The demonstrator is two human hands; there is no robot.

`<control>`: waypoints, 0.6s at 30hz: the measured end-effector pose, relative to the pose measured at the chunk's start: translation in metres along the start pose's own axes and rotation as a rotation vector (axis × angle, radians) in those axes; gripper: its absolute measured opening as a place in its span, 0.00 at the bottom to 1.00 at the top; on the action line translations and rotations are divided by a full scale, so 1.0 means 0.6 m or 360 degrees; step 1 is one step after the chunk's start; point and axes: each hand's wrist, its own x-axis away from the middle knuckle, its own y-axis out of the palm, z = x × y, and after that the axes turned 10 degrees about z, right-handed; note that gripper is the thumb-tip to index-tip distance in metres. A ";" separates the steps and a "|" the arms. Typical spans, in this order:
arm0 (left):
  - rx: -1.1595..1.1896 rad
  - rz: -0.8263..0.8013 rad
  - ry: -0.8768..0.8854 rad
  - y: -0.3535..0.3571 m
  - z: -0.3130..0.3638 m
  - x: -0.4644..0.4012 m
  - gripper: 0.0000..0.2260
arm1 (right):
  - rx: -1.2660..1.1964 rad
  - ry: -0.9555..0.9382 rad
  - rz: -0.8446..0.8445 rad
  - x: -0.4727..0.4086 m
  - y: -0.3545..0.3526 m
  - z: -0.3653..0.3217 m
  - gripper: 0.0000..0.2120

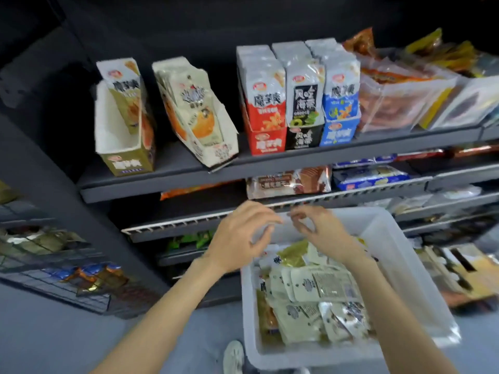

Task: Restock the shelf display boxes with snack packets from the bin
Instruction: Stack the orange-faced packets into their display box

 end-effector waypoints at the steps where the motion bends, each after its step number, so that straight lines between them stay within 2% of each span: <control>1: -0.0013 -0.0170 -0.0081 0.022 0.001 0.013 0.09 | 0.0079 0.0075 -0.0096 0.022 -0.001 0.023 0.10; 5: -0.0127 -0.0977 -0.0627 0.098 0.010 0.037 0.19 | 0.0633 0.0243 -0.0552 0.097 -0.009 0.083 0.21; 8: -0.0225 -0.1393 -0.0673 0.139 0.014 0.050 0.34 | 0.0639 0.0281 -0.0768 0.137 -0.012 0.102 0.33; 10: -0.0276 -0.1653 -0.0631 0.157 0.014 0.062 0.43 | 0.0595 0.0273 -0.0858 0.154 -0.006 0.110 0.35; 13: -0.0302 -0.1746 -0.0620 0.171 0.017 0.076 0.46 | 0.0503 0.0290 -0.0823 0.165 -0.001 0.116 0.29; 16: -0.0278 -0.1624 -0.0669 0.177 0.018 0.084 0.44 | 0.0411 0.0349 -0.0820 0.166 -0.001 0.118 0.25; 18: -0.0152 -0.1524 -0.0802 0.177 0.013 0.085 0.43 | 0.0395 0.0366 -0.0768 0.167 0.000 0.121 0.20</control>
